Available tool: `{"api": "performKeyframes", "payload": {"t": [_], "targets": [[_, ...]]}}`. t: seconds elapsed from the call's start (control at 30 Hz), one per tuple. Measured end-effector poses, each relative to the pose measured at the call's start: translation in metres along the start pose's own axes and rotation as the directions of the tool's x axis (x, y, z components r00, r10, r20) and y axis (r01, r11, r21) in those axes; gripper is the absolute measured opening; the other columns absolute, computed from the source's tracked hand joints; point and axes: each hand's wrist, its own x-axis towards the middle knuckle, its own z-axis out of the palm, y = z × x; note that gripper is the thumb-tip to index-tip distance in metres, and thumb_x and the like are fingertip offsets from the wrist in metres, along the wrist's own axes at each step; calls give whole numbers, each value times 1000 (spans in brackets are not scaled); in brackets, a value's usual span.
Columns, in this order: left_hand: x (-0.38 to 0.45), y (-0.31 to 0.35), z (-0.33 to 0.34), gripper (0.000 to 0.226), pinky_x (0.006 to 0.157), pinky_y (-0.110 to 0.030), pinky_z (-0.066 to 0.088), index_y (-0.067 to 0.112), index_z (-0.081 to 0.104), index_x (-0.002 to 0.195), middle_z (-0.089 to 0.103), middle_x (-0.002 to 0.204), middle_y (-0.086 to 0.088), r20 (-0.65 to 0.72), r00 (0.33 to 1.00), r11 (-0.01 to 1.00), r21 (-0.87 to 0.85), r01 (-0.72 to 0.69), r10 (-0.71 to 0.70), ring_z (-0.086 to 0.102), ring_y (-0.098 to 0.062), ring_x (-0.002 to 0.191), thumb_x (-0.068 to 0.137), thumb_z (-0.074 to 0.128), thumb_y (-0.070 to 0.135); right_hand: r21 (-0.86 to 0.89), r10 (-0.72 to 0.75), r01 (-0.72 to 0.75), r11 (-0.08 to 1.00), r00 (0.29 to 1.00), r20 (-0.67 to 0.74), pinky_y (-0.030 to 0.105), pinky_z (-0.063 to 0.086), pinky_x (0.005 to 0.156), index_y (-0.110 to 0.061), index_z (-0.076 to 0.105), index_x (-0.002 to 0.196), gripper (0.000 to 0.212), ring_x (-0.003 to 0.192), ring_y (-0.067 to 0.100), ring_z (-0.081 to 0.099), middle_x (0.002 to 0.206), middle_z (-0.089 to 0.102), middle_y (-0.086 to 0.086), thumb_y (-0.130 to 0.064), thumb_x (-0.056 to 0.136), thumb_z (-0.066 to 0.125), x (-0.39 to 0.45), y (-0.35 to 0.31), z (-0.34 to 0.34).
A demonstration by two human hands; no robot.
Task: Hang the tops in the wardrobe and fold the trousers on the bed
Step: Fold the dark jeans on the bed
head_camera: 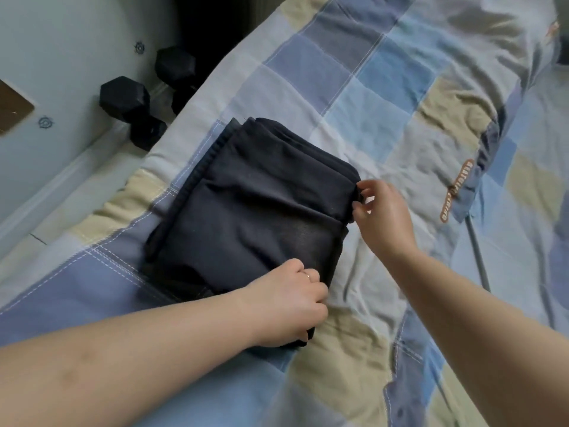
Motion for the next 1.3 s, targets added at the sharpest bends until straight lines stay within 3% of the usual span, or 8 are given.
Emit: {"api": "performKeyframes", "payload": {"t": [0.2, 0.47, 0.6, 0.8, 0.93, 1.07, 1.2, 1.3], "targets": [[1, 16, 9, 19, 61, -24, 41, 23, 46, 55, 43, 63, 10, -2, 999, 981, 188, -39, 40, 41, -14, 60, 63, 60, 15, -140, 83, -67, 988, 990, 113, 28, 38, 72, -19, 64, 108, 20, 99, 23, 59, 112, 65, 1, -18, 90, 56, 13, 19, -4], [-10, 14, 19, 24, 59, -22, 38, 27, 49, 55, 39, 62, 11, -120, 990, 989, 140, -50, 67, 34, -13, 56, 61, 55, 5, -166, 116, -114, 979, 993, 2, 26, 33, 53, -25, 65, 94, 11, 77, 21, 57, 87, 68, 3, -22, 93, 55, 40, 13, -8], [-7, 4, 22, 18, 55, -22, 41, 29, 60, 64, 51, 67, 13, -104, 994, 1000, -14, -16, 14, 47, -9, 58, 75, 72, 37, 8, 128, -128, 992, 991, 36, 32, 52, 71, -24, 62, 90, 9, 81, 20, 66, 85, 68, 1, -19, 92, 55, 36, 14, -3], [-9, 10, 20, 27, 48, -25, 39, 23, 50, 56, 45, 59, 7, -75, 995, 997, 48, 65, -61, 43, -15, 54, 45, 65, 3, -62, 85, -80, 995, 993, 87, 29, 47, 64, -25, 66, 90, 9, 80, 20, 65, 79, 69, 0, -21, 90, 58, 35, 14, -14], [-8, 10, 21, 25, 44, -24, 42, 26, 56, 55, 49, 58, 10, -56, 998, 997, -71, 30, -34, 46, -11, 50, 52, 79, 16, -62, 122, -117, 991, 990, 78, 23, 39, 54, -25, 66, 89, 11, 73, 16, 63, 74, 67, -3, -21, 91, 56, 37, 13, -16], [-11, 8, 19, 19, 45, -21, 43, 30, 63, 62, 54, 63, 13, -64, 997, 990, -136, 27, -36, 51, -7, 56, 65, 81, 37, 14, 156, -157, 988, 987, 44, 29, 46, 70, -25, 65, 93, 13, 88, 19, 64, 95, 68, 0, -19, 92, 53, 33, 10, -8], [-9, -14, 3, 25, 52, -23, 47, 31, 65, 73, 57, 71, 13, -218, 969, 982, -169, 81, -118, 55, -10, 63, 70, 73, 54, 91, -111, 118, 989, 991, -79, 26, 40, 73, -26, 66, 103, 16, 81, 11, 55, 102, 58, -9, -30, 90, 58, 25, -8, -1], [-24, -27, -2, 35, 55, -23, 46, 31, 62, 70, 54, 70, 15, -165, 982, 994, -68, 82, -92, 52, -8, 62, 67, 68, 66, 53, -228, 229, 972, 973, -30, 23, 38, 70, -30, 61, 104, 24, 78, 7, 51, 97, 54, -15, -45, 85, 64, 29, -21, -2]]}}
